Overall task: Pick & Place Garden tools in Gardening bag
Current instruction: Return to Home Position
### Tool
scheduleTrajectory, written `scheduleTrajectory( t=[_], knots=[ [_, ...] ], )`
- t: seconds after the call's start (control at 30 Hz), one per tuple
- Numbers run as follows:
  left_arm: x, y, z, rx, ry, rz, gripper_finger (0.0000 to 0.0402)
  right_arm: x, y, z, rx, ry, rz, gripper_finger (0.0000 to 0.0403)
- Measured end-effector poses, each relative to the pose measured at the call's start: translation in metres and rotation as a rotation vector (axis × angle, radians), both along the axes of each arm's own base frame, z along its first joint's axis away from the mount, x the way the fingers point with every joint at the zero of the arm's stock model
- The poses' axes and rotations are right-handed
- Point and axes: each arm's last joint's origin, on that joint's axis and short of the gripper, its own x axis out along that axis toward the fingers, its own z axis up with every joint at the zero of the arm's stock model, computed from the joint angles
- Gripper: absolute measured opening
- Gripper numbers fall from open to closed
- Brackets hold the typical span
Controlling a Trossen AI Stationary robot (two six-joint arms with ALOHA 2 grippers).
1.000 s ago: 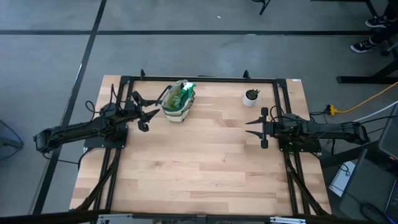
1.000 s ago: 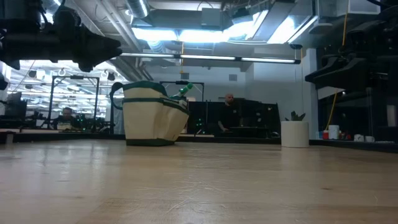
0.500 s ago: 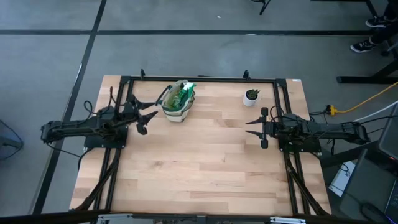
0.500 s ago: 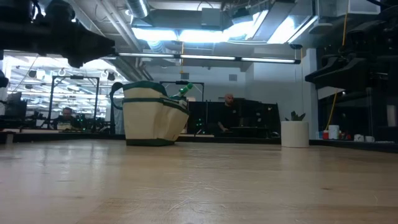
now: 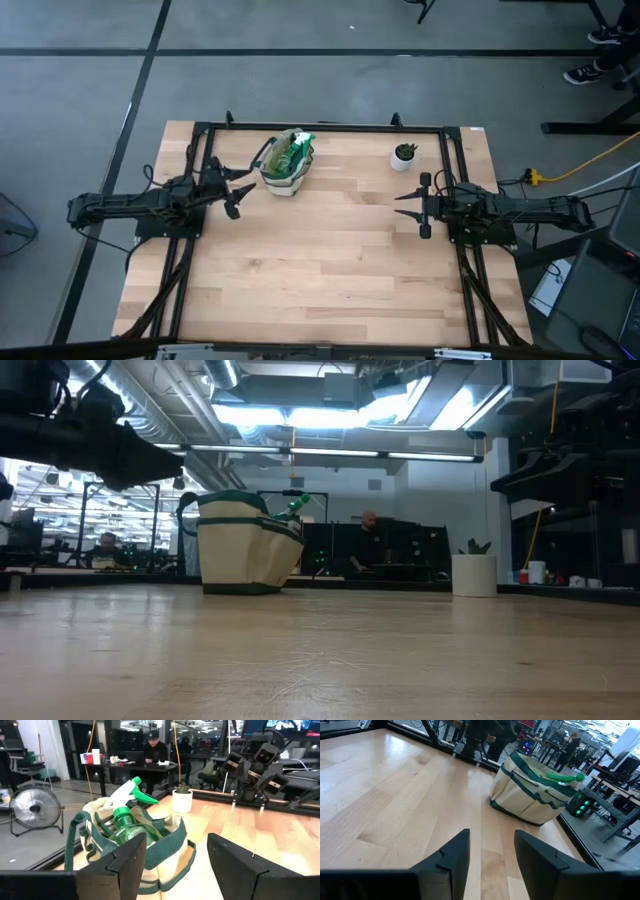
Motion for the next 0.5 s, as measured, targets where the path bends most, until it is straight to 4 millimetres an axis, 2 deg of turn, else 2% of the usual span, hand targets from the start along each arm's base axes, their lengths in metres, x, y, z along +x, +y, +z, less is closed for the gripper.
scheduleTrajectory(
  t=[0.3, 0.5],
  knots=[
    [-0.0009, 0.0017, -0.0038, 0.044, 0.066, 0.066, 0.0207, 0.0, 0.0, 0.0, 0.0, 0.0, 0.0, 0.0158],
    [0.0024, -0.0003, -0.0077, 0.043, 0.111, -0.026, 0.0207, 0.0, 0.0, 0.0, 0.0, 0.0, 0.0, 0.0158]
  ],
)
